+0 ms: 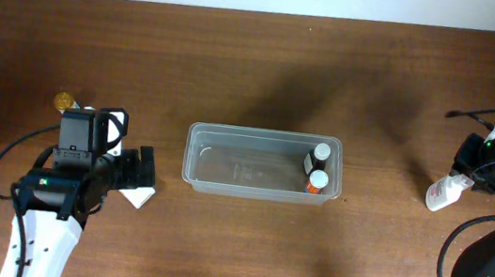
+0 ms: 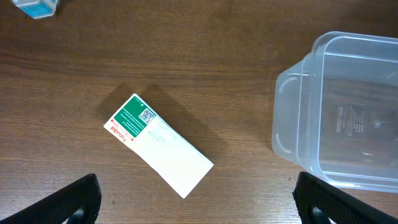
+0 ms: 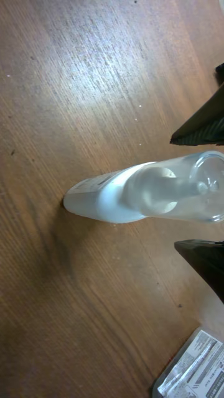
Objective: Pack container
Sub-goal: 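Move the right gripper to the white lotion bottle and grasp it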
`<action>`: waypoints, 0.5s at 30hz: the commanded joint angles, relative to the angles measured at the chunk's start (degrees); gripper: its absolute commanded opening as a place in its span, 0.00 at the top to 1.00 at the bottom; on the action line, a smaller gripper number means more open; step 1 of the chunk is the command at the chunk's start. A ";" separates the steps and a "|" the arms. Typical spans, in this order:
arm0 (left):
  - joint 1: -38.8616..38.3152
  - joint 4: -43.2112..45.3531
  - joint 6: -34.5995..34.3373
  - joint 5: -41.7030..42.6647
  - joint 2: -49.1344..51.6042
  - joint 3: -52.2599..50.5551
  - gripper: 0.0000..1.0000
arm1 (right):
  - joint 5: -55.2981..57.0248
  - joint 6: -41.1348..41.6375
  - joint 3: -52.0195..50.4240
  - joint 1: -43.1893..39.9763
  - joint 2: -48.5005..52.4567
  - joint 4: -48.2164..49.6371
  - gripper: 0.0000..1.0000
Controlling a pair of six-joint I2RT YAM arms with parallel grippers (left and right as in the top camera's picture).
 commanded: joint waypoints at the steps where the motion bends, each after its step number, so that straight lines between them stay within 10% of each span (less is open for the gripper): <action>1: 0.20 0.09 -0.09 0.61 0.24 1.20 0.01 | 0.31 -0.04 -2.23 -0.04 0.26 1.16 0.59; 15: 0.20 0.07 -0.07 0.63 0.24 1.20 0.01 | -1.07 -0.04 -2.93 0.02 0.24 2.29 0.75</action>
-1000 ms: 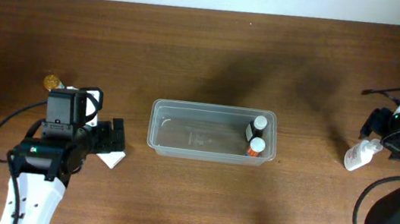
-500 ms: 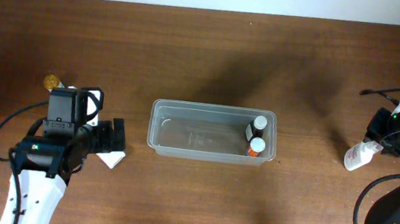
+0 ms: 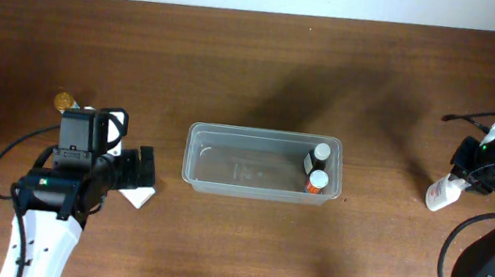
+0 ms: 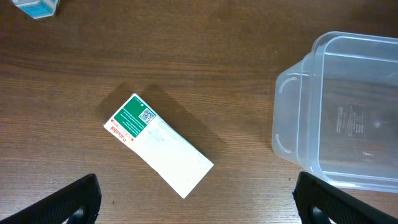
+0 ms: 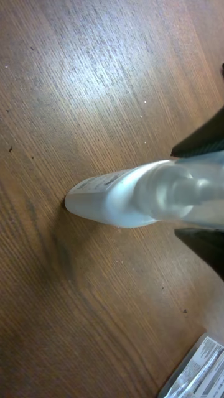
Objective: Pack container
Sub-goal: 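Move the right gripper to the white lotion bottle and grasp it, then lower the lotion bottle into the container's right end and release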
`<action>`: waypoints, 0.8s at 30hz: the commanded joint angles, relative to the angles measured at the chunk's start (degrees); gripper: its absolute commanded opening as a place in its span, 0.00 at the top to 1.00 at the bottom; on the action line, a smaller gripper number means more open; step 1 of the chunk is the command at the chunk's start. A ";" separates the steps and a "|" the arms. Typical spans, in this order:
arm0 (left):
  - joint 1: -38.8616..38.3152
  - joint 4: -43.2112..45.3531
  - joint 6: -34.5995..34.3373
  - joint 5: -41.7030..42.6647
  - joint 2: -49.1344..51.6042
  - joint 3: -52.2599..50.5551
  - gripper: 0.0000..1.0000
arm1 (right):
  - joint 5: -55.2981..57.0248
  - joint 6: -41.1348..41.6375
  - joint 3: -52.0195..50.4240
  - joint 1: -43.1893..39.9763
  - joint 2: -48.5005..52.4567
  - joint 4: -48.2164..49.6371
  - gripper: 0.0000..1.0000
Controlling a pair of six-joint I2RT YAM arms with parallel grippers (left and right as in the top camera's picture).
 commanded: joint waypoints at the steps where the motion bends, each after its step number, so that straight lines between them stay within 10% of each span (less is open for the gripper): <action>1: 0.20 0.09 -0.09 0.61 0.24 1.20 0.01 | -1.46 -0.09 -0.24 0.02 0.09 0.09 0.77; 24: 0.20 0.09 -0.09 0.63 0.24 1.20 0.01 | -2.99 5.64 10.36 41.16 -21.31 -9.33 0.81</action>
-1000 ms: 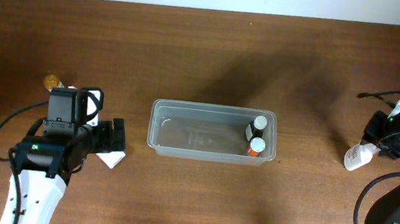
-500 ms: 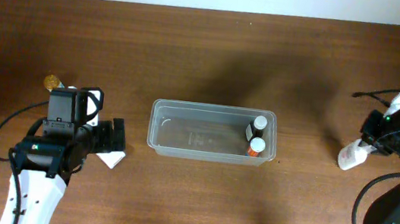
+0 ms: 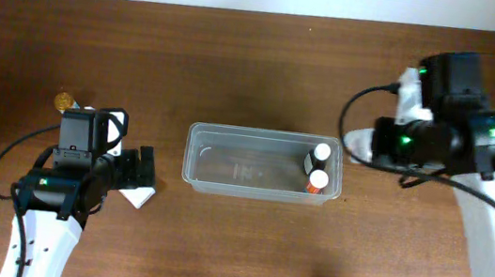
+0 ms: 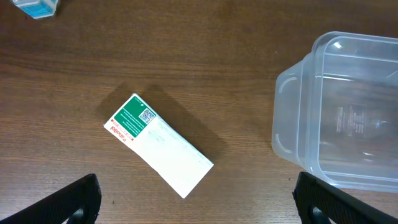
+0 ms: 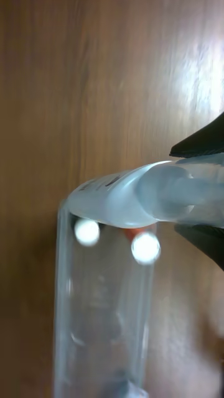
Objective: Pack container
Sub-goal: 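Lower the lotion bottle into the container's right end and release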
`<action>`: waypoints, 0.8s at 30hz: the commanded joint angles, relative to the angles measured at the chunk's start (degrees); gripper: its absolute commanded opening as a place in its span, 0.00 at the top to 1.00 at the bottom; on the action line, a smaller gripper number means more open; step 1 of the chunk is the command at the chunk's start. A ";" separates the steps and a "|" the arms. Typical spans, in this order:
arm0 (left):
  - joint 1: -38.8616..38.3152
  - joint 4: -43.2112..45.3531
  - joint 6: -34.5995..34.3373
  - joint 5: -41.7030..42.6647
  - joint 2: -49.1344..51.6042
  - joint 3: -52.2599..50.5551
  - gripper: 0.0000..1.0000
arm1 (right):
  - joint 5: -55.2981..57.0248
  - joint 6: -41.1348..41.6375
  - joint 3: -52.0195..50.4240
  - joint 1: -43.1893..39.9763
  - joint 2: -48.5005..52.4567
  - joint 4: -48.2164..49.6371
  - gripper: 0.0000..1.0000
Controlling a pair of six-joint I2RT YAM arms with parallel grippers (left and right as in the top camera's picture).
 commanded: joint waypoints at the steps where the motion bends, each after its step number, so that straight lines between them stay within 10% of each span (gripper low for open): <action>1: 0.20 0.11 -0.09 0.61 0.24 1.20 0.01 | 0.22 3.48 0.79 4.76 0.57 0.42 0.81; 24: 0.20 0.11 -0.09 0.61 0.24 1.20 0.01 | 0.35 4.48 -5.35 7.34 9.11 2.62 0.81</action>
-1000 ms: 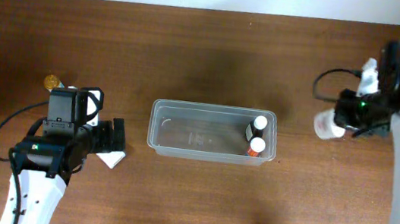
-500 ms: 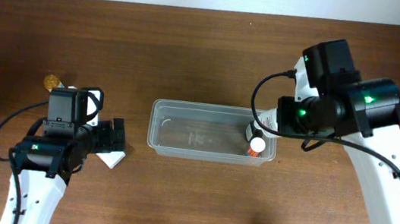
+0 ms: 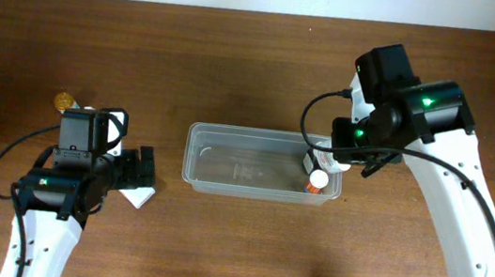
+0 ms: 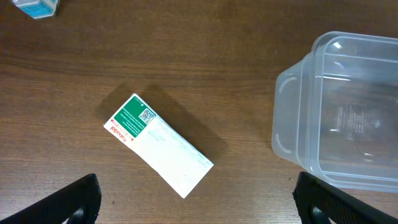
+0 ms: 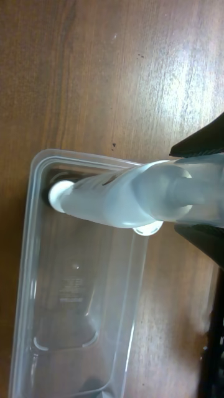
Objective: Pack container
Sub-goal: 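Lower the lotion bottle into the container's right end and release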
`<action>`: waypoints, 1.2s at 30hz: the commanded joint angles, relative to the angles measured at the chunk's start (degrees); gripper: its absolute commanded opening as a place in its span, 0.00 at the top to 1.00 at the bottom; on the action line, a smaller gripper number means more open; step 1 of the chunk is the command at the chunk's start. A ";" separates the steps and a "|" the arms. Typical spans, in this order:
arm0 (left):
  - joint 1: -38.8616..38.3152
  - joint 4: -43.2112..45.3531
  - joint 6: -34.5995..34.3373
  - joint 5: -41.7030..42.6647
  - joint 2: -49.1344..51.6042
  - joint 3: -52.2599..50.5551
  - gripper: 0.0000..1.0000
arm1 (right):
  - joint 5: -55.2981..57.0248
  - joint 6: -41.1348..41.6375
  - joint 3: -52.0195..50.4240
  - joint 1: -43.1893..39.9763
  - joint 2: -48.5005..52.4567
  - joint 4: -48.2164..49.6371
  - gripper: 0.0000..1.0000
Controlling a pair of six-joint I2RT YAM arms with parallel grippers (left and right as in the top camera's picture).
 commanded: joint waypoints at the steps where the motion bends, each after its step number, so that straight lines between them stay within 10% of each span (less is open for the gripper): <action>1: 0.20 0.09 -0.07 0.61 0.24 1.20 0.01 | 0.26 0.50 -4.66 0.66 1.14 2.95 0.81; 36: 0.20 0.09 -0.09 0.61 0.24 1.20 0.01 | 0.28 0.28 -16.94 0.66 1.20 12.70 0.68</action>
